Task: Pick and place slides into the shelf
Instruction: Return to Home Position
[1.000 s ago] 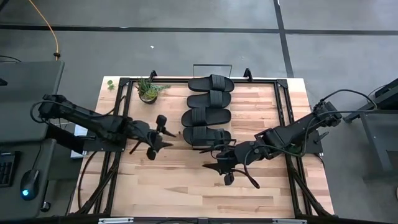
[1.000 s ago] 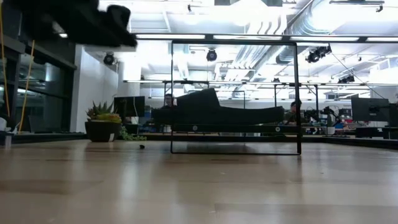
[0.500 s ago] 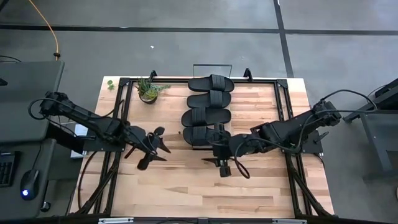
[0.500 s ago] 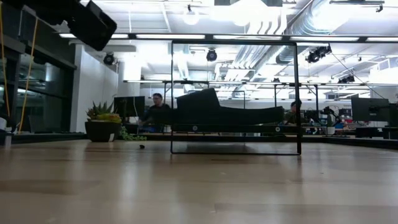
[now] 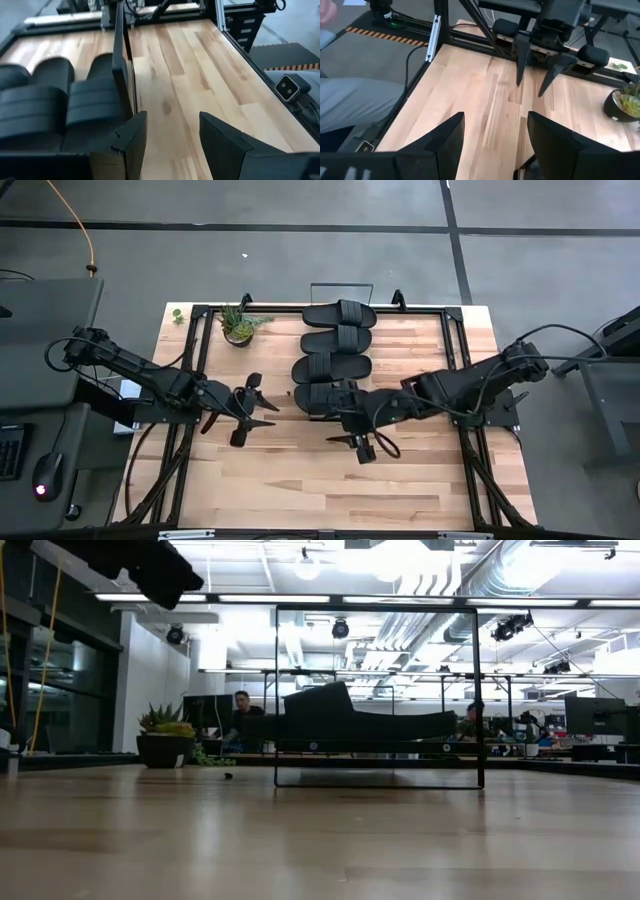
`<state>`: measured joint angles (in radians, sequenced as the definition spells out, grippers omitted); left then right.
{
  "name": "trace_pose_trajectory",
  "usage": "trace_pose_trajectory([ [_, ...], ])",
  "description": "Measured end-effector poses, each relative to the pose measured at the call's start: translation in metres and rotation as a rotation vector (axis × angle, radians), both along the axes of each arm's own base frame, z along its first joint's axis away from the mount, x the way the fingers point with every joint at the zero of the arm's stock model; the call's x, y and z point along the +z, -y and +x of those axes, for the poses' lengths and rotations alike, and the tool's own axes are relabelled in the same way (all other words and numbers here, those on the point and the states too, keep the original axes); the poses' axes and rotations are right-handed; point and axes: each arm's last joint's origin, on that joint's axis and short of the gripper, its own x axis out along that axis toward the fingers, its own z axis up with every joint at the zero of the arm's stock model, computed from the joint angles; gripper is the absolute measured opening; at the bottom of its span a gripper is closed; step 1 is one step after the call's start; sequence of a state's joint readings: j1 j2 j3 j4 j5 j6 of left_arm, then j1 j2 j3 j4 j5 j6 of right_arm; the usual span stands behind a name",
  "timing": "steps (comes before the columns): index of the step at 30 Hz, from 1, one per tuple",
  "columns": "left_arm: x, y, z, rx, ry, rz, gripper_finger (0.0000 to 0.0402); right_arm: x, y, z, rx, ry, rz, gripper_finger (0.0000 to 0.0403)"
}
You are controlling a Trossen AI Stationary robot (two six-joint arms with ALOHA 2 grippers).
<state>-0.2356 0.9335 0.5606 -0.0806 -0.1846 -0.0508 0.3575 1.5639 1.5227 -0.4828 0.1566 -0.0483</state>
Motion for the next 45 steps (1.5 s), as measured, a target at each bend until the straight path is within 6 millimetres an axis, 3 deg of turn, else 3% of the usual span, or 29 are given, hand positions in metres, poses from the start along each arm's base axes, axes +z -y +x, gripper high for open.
trace_pose_trajectory([
  [4,0.003,-0.002,0.002,-0.007,0.034,0.031,0.0166,0.005,0.019,0.007,0.056,0.033,0.030,0.0207],
  [11,0.005,-0.027,0.003,0.048,0.035,-0.003,0.0166,0.016,0.078,0.014,0.157,0.083,0.138,0.0207],
  [16,0.005,-0.042,0.002,0.115,0.030,-0.004,0.0166,0.018,0.115,0.009,0.150,0.059,0.203,0.0207],
  [20,0.006,-0.043,-0.006,0.096,0.001,-0.018,0.0166,0.026,0.131,-0.004,0.127,0.065,0.235,0.0207],
  [24,0.013,-0.042,-0.022,0.083,0.011,-0.027,0.0166,0.019,0.134,-0.042,0.140,0.147,0.238,0.0207],
  [30,0.017,-0.042,-0.045,0.084,0.115,-0.048,0.0166,-0.032,0.130,-0.127,0.114,0.378,0.287,0.0207],
  [35,0.007,-0.042,-0.052,0.084,0.264,-0.042,0.0166,-0.055,0.122,-0.181,0.170,0.583,0.315,0.0207],
  [39,-0.001,-0.043,-0.053,0.083,0.263,-0.032,0.0166,-0.081,0.119,-0.206,0.177,0.656,0.327,0.0207],
  [45,-0.010,-0.042,-0.053,0.071,0.240,-0.006,0.0166,-0.115,0.116,-0.224,0.204,0.769,0.330,0.0207],
])
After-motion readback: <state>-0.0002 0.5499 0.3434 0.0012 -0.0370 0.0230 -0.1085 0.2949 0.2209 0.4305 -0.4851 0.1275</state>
